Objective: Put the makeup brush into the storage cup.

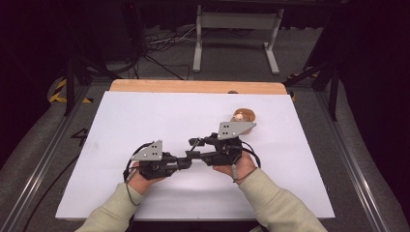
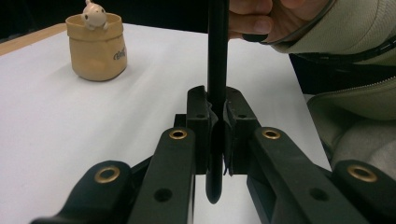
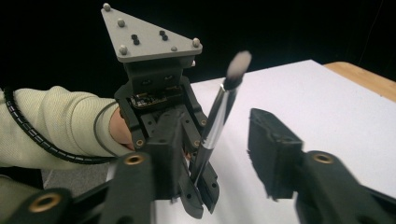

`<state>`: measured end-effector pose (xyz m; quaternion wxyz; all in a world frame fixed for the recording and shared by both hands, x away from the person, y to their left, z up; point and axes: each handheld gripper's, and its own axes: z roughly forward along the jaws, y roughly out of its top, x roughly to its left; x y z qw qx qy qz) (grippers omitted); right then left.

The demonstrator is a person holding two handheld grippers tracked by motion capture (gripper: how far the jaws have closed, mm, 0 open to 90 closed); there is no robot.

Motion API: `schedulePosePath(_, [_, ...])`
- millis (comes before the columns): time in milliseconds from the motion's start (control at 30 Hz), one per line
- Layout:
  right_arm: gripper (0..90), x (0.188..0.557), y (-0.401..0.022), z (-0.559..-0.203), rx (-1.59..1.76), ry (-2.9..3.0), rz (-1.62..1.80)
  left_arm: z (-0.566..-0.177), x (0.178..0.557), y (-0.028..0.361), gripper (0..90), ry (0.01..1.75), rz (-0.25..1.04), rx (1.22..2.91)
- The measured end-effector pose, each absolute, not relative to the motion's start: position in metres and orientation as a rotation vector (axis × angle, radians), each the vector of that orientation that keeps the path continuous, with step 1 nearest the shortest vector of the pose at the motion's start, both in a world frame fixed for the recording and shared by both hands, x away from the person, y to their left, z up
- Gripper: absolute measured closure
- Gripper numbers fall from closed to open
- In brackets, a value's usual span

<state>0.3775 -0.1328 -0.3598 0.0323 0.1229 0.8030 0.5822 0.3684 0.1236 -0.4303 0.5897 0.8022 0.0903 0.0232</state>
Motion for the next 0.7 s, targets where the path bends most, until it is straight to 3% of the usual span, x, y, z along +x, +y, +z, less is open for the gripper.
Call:
schedulePosePath(300, [79.0,0.3776,-0.1326,-0.3603,0.366,2.504,1.793,-0.4309,0.3689,0.1239,83.3,0.213,0.061,1.87])
schedulePosePath(700, [82.9,0.378,-0.1324,-0.3598,0.36,2.527,1.806,-0.4327,0.3678,0.1224,83.0,0.196,0.079,1.868])
